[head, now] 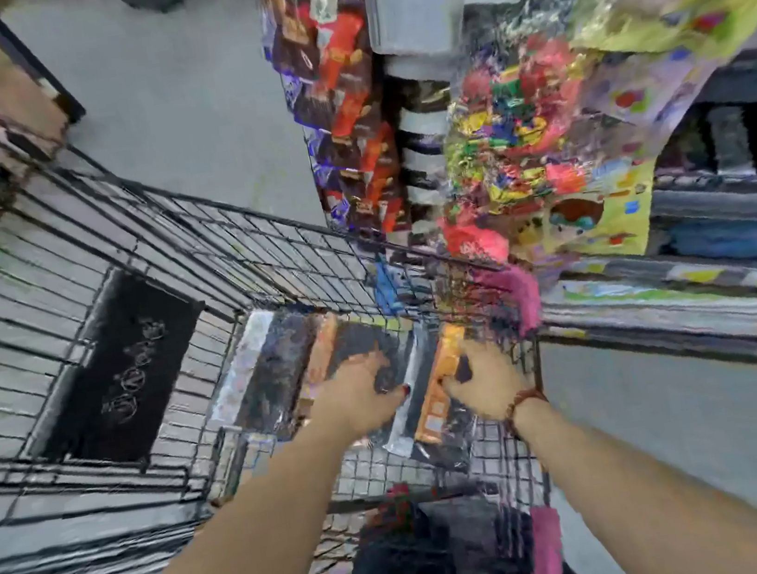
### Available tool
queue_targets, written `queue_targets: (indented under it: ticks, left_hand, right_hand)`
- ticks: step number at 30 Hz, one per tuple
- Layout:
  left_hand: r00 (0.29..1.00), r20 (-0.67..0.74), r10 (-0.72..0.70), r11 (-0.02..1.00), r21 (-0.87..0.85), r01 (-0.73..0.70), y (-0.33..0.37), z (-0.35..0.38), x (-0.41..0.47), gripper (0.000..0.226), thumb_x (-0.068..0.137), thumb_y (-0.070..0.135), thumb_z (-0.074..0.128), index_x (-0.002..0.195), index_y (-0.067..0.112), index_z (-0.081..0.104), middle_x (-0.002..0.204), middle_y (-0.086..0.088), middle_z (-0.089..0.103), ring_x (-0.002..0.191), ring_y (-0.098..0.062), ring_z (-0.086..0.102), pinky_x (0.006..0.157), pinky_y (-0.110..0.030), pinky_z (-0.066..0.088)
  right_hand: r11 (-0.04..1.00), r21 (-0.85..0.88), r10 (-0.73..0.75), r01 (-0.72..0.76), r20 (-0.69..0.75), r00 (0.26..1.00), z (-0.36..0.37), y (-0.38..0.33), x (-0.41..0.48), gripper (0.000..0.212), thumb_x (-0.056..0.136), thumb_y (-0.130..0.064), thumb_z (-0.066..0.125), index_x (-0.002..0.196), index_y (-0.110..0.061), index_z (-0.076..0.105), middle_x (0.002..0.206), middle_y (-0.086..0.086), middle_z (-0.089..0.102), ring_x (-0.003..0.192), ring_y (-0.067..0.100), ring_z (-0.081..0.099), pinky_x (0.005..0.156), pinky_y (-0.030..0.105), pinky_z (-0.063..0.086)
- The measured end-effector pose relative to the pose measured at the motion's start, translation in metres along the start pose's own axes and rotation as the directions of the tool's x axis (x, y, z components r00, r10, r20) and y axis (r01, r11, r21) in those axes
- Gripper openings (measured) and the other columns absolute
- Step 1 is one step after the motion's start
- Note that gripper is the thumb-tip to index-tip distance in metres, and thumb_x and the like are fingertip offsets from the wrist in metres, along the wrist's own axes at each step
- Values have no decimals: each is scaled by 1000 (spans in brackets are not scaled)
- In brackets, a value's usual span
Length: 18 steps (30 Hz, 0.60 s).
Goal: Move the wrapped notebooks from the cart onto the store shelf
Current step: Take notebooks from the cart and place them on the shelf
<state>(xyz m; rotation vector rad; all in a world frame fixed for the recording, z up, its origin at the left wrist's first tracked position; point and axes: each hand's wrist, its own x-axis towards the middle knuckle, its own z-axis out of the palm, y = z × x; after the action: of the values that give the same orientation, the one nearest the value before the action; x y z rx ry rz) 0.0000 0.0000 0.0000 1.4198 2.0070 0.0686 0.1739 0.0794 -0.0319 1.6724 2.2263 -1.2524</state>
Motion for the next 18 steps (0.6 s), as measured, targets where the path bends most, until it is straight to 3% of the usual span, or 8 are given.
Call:
queue_targets:
  ticks: [3,5,8,11,14,18]
  left_hand:
    - [998,66,-4,995,-99,10,-20,15,26,56,86,45,59,136,20,46,143,-4,46,129,-22,44,103,-35,40]
    - [994,108,-4,991,-134,19,-30,30,39,56,86,45,59,134,20,47,140,-4,48,126,-21,46,101,-32,40]
    - [985,168,-42,972,-219,79,-39,50,56,54,86,42,60,134,20,48,138,-5,50,121,-21,51,93,-25,40]
    - [974,213,-74,934,-326,143,-47,73,67,52,87,39,61,134,20,50,138,-3,52,123,-22,51,101,-29,41]
    - [968,230,-104,913,-364,185,-54,87,73,49,88,38,61,131,18,53,133,-3,57,118,-24,56,101,-34,44]
    - [956,254,-146,859,-446,250,-63,102,79,40,88,32,62,126,18,56,116,-4,61,106,-18,56,90,-28,45]
  right_hand:
    - [951,234,216,-200,-46,975,28,14,22,50,79,-38,70,118,-10,54,105,3,56,97,25,58,88,35,50]
    - [895,339,328,-290,-59,943,46,26,29,57,76,-42,73,118,-8,55,101,-1,59,93,21,59,79,28,49]
    - [847,357,453,-393,-97,887,67,37,38,55,73,-49,73,105,-8,55,94,2,59,89,21,57,76,27,49]
    - [842,277,513,-463,-143,846,94,46,52,72,64,-60,71,112,-9,53,110,9,55,98,25,57,78,29,50]
    - [781,253,611,-570,-127,781,109,45,60,79,62,-58,76,117,-8,49,118,12,50,106,30,56,77,34,50]
    - [735,348,657,-583,-151,738,122,51,61,63,59,-58,79,99,-14,56,96,5,60,88,27,62,65,29,49]
